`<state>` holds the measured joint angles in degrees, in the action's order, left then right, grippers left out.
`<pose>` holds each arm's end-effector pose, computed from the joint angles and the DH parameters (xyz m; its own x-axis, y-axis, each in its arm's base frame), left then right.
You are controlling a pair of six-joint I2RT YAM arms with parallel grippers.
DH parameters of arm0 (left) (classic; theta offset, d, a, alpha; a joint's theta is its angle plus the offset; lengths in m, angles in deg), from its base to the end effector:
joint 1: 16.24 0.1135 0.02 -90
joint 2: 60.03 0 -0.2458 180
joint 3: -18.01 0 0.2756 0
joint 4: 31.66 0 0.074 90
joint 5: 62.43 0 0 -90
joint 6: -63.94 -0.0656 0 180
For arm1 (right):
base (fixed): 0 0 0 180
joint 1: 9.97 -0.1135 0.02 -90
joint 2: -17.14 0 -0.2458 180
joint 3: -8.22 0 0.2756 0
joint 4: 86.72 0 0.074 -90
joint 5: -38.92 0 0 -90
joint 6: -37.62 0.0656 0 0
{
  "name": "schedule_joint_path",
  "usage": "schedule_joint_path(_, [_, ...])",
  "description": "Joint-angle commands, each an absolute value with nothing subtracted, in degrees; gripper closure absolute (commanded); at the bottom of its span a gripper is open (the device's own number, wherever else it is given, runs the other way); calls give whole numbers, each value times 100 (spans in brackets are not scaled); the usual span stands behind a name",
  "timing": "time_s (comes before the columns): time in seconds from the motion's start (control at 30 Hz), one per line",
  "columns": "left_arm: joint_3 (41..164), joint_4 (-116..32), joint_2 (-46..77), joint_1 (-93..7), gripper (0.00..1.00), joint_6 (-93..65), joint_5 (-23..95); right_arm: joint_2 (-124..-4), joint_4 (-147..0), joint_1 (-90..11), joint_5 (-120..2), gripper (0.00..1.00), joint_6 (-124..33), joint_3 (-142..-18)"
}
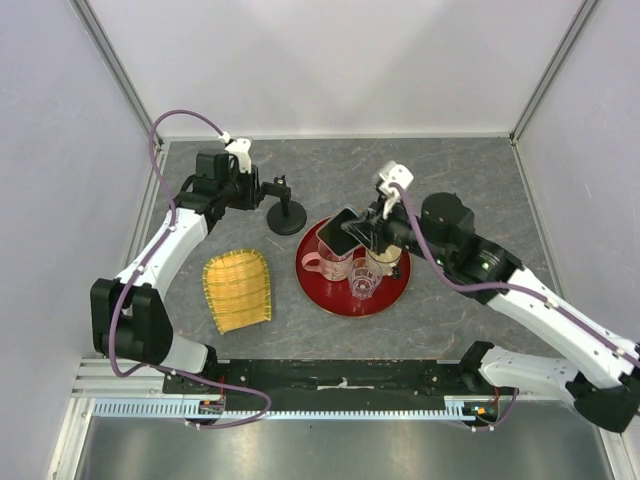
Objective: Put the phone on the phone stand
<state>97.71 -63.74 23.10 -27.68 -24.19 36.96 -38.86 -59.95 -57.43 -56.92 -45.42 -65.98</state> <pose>0.3690 -0.0856 0.2605 -0.5796 0.0844 -0.8105 0.3071 0.9439 -0.1213 0.1858 0.2123 0.3826 -0.1971 -0.0365 -0.9797 -0.7829 0.6074 0.1349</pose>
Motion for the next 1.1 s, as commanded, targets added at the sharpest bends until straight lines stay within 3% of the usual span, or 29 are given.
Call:
schedule_joint_path(0.0, [9483, -5646, 2180, -2784, 61, -2905, 3733, -4602, -6527, -5708, -6021, 100, -4781, -7562])
schedule_joint_path(0.27, [9290, -5092, 2127, -2732, 66, -2923, 4031, -5526, -6641, -5690, -6373, 100, -5009, -8169])
schedule_joint_path(0.63, [9404, -5153, 2188, -2705, 61, -3037, 4163, -6432, -6694, -5637, -6760, 100, -5501, -8872])
schedule_joint_path(0.87, [9334, -4986, 2206, -2714, 66, -3300, 4382, -7030, -6642, -5444, -7155, 100, -5791, -9329])
schedule_joint_path(0.97, [9290, -4925, 2162, -2714, 74, -3362, 4540, -7285, -6571, -5330, -7287, 100, -5879, -9531])
schedule_joint_path(1.07, [9263, -4942, 2171, -2714, 89, -3406, 4602, -7548, -6501, -5295, -7287, 100, -5976, -9768])
